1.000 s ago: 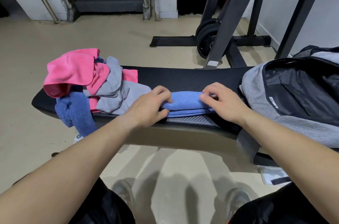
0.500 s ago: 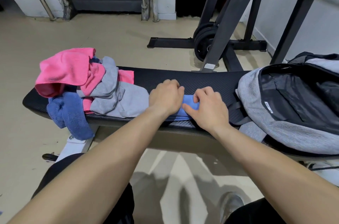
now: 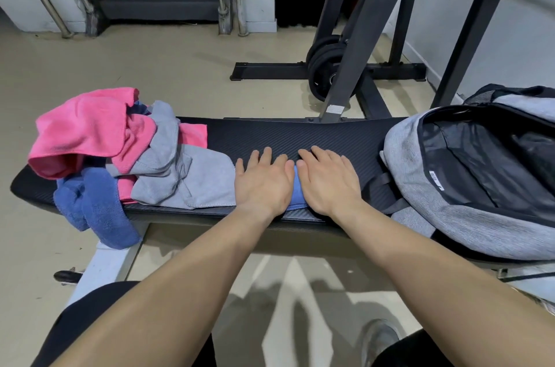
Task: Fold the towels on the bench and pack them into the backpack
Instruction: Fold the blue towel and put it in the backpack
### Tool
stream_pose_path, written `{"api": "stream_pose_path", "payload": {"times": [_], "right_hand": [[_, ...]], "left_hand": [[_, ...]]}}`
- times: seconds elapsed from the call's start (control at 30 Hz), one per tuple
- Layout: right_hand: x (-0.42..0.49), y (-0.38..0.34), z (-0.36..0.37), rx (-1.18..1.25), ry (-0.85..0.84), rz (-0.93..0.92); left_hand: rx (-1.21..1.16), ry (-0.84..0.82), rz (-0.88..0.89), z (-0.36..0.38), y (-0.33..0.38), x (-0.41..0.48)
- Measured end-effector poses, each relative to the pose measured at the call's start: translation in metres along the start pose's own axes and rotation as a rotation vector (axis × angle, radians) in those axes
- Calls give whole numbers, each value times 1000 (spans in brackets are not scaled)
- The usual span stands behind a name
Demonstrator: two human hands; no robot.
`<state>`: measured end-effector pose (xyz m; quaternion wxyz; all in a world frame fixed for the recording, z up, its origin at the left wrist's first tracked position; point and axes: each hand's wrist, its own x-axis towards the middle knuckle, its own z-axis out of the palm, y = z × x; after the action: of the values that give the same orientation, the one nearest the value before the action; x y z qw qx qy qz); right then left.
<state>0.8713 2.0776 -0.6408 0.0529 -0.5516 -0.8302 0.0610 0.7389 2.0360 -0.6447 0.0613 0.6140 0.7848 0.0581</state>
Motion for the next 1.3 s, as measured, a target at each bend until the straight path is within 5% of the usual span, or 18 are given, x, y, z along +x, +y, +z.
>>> {"api": "stream_pose_path", "payload": {"times": [0.33, 0.53, 0.77, 1.07, 1.3], "right_hand": [[-1, -6, -6, -28, -146, 20], [-11, 20, -20, 108, -217, -153], [-29, 47, -43, 434, -227, -66], [-52, 78, -86, 511, -286, 22], [-78, 141, -142, 602, -156, 148]], "left_hand": [[52, -55, 2, -3, 0, -3], [-131, -77, 205, -20, -29, -11], [-382, -156, 139, -42, -43, -22], [-530, -228, 173, -77, 6, -36], [-614, -205, 280, -93, 89, -23]]}}
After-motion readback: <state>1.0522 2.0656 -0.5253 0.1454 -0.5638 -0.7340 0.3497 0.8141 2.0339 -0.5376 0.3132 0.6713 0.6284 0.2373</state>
